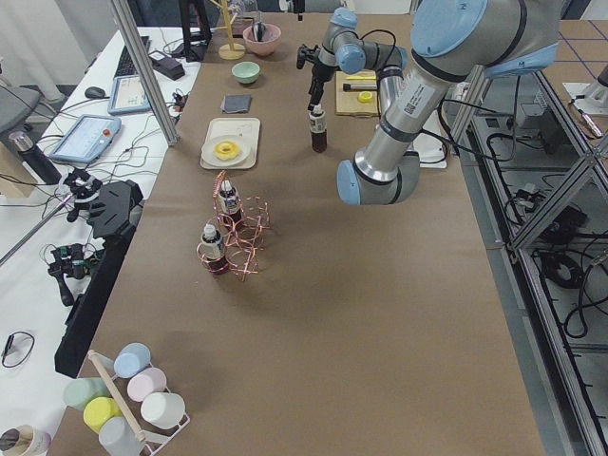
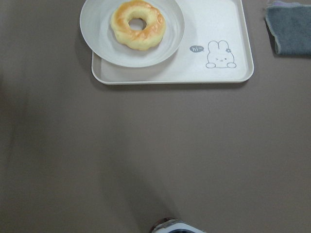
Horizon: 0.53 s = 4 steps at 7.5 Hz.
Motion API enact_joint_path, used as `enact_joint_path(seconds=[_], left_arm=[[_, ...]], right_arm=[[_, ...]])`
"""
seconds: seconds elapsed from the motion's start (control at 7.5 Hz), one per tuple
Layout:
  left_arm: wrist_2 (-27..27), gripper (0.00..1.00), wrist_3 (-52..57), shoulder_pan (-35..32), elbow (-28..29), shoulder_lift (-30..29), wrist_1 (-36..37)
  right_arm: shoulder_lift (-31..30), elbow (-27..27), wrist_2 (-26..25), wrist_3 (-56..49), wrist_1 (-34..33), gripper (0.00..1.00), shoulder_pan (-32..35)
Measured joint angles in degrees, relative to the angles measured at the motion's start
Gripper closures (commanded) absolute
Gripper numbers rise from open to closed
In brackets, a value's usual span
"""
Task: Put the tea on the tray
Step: 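Open the left gripper and withdraw while the right arm reaches toward the bottle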
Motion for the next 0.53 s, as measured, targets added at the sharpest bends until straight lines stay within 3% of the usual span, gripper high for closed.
enact_joint_path(seconds=[0.13, 0.53], left_arm=[[-1.33, 0.04, 3.6, -2.44, -3.28, 2.81, 0.06], [-15.2, 0.04, 16.29, -15.84, -9.49, 11.71, -0.37]], right_arm=[[2.11, 2.72, -0.31, 8.37, -0.03, 0.0, -3.95], [8.0, 12.12, -4.74, 35.14, -0.14, 0.0, -17.93]])
